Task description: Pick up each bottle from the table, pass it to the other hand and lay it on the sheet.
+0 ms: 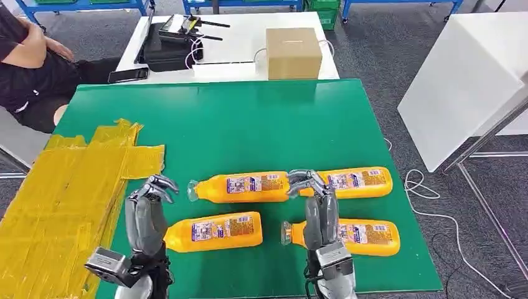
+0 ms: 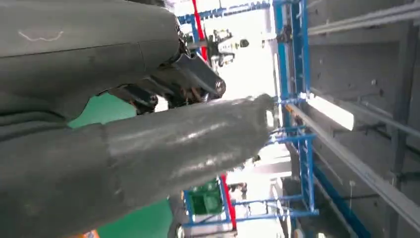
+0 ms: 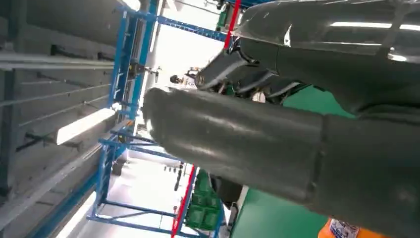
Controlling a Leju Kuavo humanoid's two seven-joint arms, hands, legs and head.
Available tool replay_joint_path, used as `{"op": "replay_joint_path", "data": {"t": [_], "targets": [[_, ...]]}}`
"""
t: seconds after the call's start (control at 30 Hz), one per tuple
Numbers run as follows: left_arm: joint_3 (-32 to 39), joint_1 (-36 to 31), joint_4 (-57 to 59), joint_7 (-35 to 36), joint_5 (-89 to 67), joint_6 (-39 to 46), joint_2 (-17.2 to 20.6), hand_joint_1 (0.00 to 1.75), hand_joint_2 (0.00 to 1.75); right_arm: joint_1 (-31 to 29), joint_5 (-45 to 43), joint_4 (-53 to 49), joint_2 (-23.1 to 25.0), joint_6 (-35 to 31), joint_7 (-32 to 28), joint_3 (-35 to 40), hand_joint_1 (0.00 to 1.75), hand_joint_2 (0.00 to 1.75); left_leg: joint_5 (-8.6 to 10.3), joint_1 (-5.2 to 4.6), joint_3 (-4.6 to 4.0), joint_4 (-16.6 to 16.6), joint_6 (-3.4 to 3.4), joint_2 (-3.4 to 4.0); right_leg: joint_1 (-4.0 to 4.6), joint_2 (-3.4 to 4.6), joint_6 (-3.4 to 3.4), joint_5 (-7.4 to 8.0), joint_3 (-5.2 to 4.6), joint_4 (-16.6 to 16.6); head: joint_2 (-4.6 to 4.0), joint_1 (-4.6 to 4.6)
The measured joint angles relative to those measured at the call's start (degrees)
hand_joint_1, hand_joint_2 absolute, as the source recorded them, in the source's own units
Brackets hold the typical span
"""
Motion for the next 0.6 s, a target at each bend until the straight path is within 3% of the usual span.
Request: {"op": "replay_joint_path", "data": {"t": [0.27, 0.3, 0.43, 0.6], "targets": [[0.46, -0.59, 1.79, -0.07, 0.61, -1.88, 0.0, 0.0, 0.0, -0.72, 3.41, 2.29, 0.0, -2.31, 1.18, 1.53, 0.0, 0.0, -0.02, -0.02, -0.06, 0.0, 0.01, 0.0, -0.07, 0.0, 0.0, -0.01, -0.03, -0.01, 0.0, 0.0], [0.55, -0.66, 1.99, -0.07, 0.61, -1.88, 0.0, 0.0, 0.0, -0.79, 3.47, 2.49, 0.0, -2.4, 1.25, 1.66, 0.0, 1.75, -0.02, -0.02, -0.05, 0.0, 0.01, 0.0, -0.08, 0.0, 0.0, -0.01, -0.03, -0.02, 0.0, 0.0], [0.9, -0.79, 2.42, -0.09, 0.61, -2.03, 0.0, 0.0, 0.0, -0.85, 4.97, 3.08, -0.04, -3.1, 2.62, 1.77, 0.0, 1.75, -0.02, -0.03, -0.05, 0.0, 0.01, 0.0, -0.07, 0.0, 0.0, -0.01, -0.03, -0.01, 0.0, 0.0], [1.4, -0.79, 2.73, -0.09, 1.4, -3.43, 0.02, 0.0, 0.0, -1.35, 14.94, 4.7, -1.16, -3.63, 10.96, 3.35, 0.0, 1.75, -0.02, -0.02, -0.06, 0.0, 0.01, 0.0, -0.06, 0.0, 0.0, -0.01, -0.03, -0.01, 0.0, 0.0]]}}
